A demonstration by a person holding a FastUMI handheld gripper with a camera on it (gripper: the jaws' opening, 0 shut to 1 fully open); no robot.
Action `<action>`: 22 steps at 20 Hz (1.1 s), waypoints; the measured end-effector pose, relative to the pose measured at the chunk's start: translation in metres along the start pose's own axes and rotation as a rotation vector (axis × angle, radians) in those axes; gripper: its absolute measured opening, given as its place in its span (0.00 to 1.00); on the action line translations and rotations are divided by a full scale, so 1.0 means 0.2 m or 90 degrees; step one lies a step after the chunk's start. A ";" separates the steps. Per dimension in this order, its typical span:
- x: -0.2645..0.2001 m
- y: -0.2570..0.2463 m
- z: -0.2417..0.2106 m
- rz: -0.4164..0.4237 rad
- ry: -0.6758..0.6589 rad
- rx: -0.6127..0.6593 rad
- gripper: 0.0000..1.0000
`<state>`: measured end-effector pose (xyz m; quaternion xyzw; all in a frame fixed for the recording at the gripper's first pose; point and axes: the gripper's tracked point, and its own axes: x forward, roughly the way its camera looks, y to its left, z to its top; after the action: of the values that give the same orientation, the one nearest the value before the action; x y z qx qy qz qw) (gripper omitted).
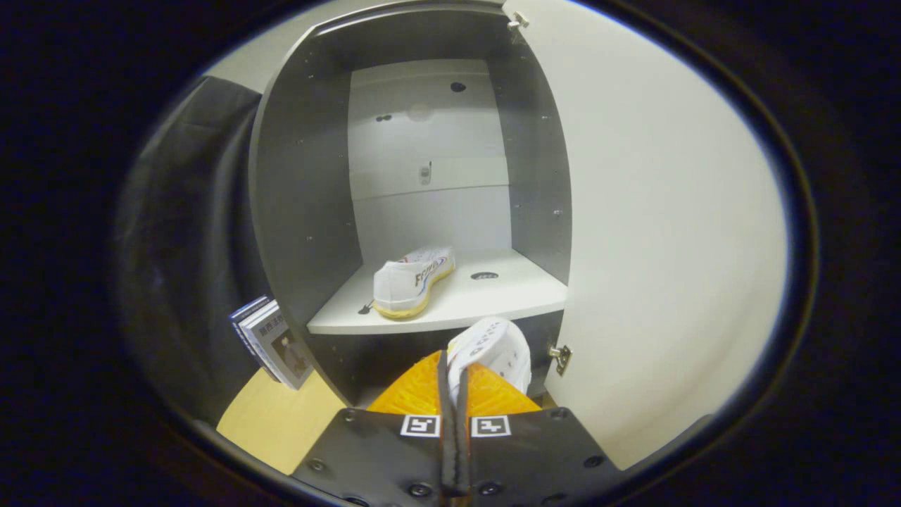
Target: Open the shoe cabinet door, grab the shoes and put them into the shoe cabinet, then close the shoe cabinet door.
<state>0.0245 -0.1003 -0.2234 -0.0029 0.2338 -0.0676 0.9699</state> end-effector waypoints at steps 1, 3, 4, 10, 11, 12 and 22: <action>0.00 0.01 -0.03 -0.003 0.002 0.000 0.02; -0.01 0.00 -0.03 -0.008 -0.002 0.008 0.02; -0.02 0.00 -0.02 -0.009 -0.006 0.009 0.02; -0.04 0.01 0.18 -0.016 -0.054 0.001 0.02; 0.01 0.01 0.23 -0.016 -0.064 0.001 0.02; 0.05 0.01 0.27 -0.016 -0.074 0.000 0.02; 0.61 -0.02 0.63 -0.018 -0.120 -0.028 0.02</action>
<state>0.1891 -0.1235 -0.1672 -0.0341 0.1425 -0.0758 0.9863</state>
